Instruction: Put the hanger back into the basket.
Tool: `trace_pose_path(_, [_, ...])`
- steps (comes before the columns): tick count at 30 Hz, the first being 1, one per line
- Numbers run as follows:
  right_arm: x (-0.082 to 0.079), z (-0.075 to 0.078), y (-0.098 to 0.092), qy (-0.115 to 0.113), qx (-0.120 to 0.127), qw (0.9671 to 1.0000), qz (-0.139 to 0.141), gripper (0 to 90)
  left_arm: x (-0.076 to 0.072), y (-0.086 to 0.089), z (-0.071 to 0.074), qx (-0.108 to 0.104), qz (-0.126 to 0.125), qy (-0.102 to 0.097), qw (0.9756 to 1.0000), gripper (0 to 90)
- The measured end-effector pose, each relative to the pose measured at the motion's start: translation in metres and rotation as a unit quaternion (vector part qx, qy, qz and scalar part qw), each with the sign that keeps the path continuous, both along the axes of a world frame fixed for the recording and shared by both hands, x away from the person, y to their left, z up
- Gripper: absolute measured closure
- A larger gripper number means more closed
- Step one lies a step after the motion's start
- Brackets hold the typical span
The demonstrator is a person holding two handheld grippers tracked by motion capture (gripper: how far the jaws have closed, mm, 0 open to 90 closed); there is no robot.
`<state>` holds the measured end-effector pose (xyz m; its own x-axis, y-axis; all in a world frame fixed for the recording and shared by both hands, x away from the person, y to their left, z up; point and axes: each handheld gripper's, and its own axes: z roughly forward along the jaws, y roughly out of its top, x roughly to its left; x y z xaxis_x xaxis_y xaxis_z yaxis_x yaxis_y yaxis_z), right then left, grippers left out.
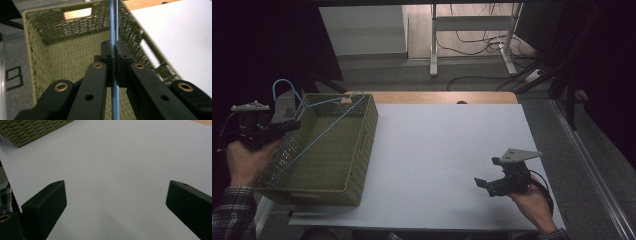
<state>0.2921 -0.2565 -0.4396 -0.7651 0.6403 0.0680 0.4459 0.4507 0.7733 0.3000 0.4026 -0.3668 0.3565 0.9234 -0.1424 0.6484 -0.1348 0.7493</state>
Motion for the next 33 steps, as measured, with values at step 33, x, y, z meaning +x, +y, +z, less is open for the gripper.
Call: trace_pose_path(33, [-0.001, -0.013, 0.001, 0.012, -0.021, 0.9997, 0.0, 2.7, 0.038, -0.013, -0.082, 0.031, 0.035, 0.075, 0.9961, 59.3])
